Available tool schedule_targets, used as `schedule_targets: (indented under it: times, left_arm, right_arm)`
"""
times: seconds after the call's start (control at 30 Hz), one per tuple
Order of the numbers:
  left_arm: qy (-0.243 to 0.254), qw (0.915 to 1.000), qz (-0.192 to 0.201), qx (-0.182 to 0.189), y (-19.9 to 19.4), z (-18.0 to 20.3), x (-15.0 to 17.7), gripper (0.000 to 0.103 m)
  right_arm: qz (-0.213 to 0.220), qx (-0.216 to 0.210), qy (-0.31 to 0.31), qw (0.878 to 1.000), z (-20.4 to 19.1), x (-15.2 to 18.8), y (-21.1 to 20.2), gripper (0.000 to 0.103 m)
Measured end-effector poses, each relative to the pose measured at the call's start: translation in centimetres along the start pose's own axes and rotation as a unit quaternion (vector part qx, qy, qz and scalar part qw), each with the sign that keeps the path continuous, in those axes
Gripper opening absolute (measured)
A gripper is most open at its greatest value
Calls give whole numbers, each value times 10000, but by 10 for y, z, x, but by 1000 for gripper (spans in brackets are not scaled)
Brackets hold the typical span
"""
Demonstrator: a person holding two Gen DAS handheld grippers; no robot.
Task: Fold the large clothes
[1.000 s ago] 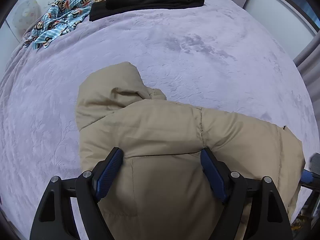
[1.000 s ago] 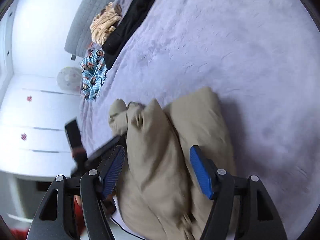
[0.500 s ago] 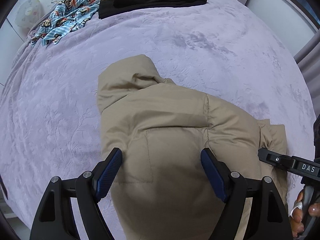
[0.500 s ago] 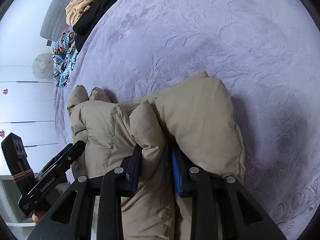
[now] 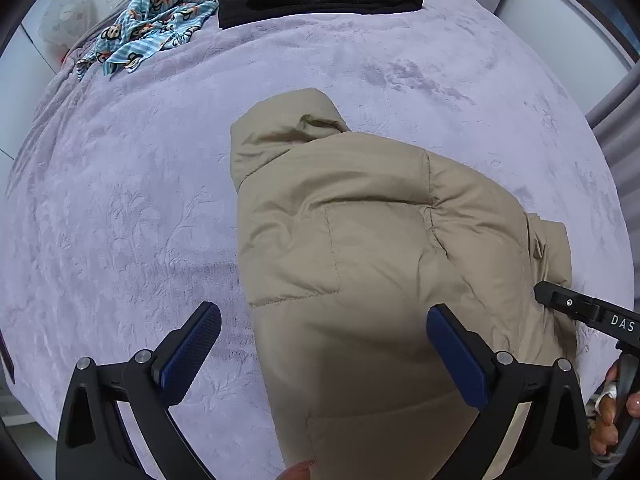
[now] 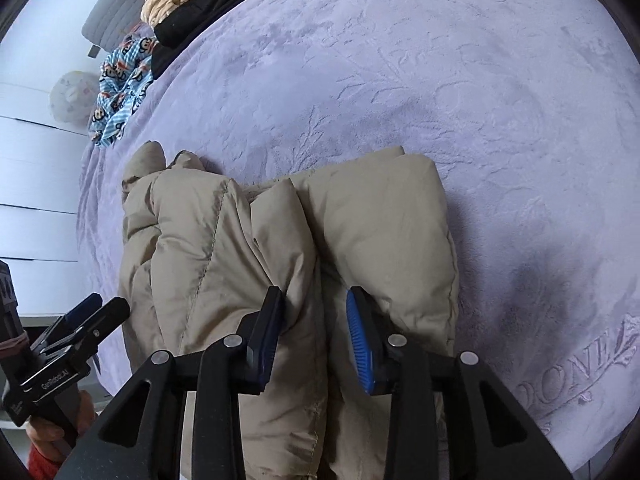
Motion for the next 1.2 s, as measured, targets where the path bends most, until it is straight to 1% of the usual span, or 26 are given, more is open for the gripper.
schedule_targets:
  times: [0.1,0.17,0.23,0.3,0.33,0.37,0.43,0.53,0.57,0.6,0.7,0.77,0.83,0.9,0.93,0.97,1.0,1.03,1.1,1.13,1.2]
  left_arm:
    - [-63,9999,-94,32,4,-8,12,103]
    - [-243,9992,-201,251,8,-14,21,103]
    - [-421,9978,-267,433,10,-19,28,103]
    - [-534,9964,-323,570,12,-24,34,103]
    - [-556,9959,-345,626,12,-25,35,103]
    - [-572,9952,-371,699,13,-25,36,103]
    - [-579,9938,-413,858,15,-26,38,103]
    - [-627,9912,-454,1078,16,-28,37,103]
    - [-656,9906,-464,1108,16,-29,38,103]
    - [-681,9903,-466,1116,16,-30,38,103]
    - [-746,9890,-459,1189,13,-33,40,103]
    - [-753,9881,-458,1259,12,-35,40,103]
    - [-803,9855,-465,1420,11,-37,39,103]
    - [-858,9792,-585,1743,13,-38,41,103]
    - [-855,9771,-646,1840,15,-38,44,103]
    - [-846,9757,-690,1898,17,-38,46,103]
    - [-842,9739,-735,1974,20,-39,48,103]
    - [-878,9701,-782,2123,21,-39,51,103]
    - [-1066,9578,-831,2538,23,-41,53,103]
    - [-1180,9489,-846,2803,24,-42,54,103]
    - [-1347,9348,-875,3168,30,-45,55,103]
  right_arm:
    - [38,56,-71,10000,2,7,-10,42]
    - [70,108,-134,9998,7,11,-18,46]
    - [131,59,-106,9998,15,14,-28,49]
    - [161,-63,29,9998,26,16,-36,56]
    - [156,-157,115,9997,31,16,-38,62]
    - [163,-216,198,9994,37,17,-40,72]
    - [171,-308,283,9990,47,16,-41,80]
    - [56,-565,541,9969,60,16,-35,80]
    - [9,-680,641,9956,63,17,-33,87]
    - [-11,-759,712,9946,65,16,-31,89]
    - [-39,-925,846,9921,69,16,-26,89]
    - [-85,-947,871,9917,71,16,-22,89]
    - [-108,-967,887,9913,72,16,-19,89]
    - [-134,-1075,917,9899,71,15,-16,89]
    - [-159,-1168,934,9886,70,15,-15,89]
    - [-178,-1241,944,9876,70,14,-14,91]
    - [-200,-1323,950,9864,69,14,-13,97]
    - [-182,-1386,962,9855,69,13,-13,103]
    - [-197,-1532,998,9829,71,11,-11,103]
    - [-216,-1599,1022,9816,71,11,-10,103]
    - [-258,-1722,1060,9790,74,8,-6,103]
Point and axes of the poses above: each gripper's, at about its wrist camera, not at the fingertips, and y roughly the way its jaws point, z to its right, x to its underside, the point moved 9 cm from there along y, roughly the way its jaws point
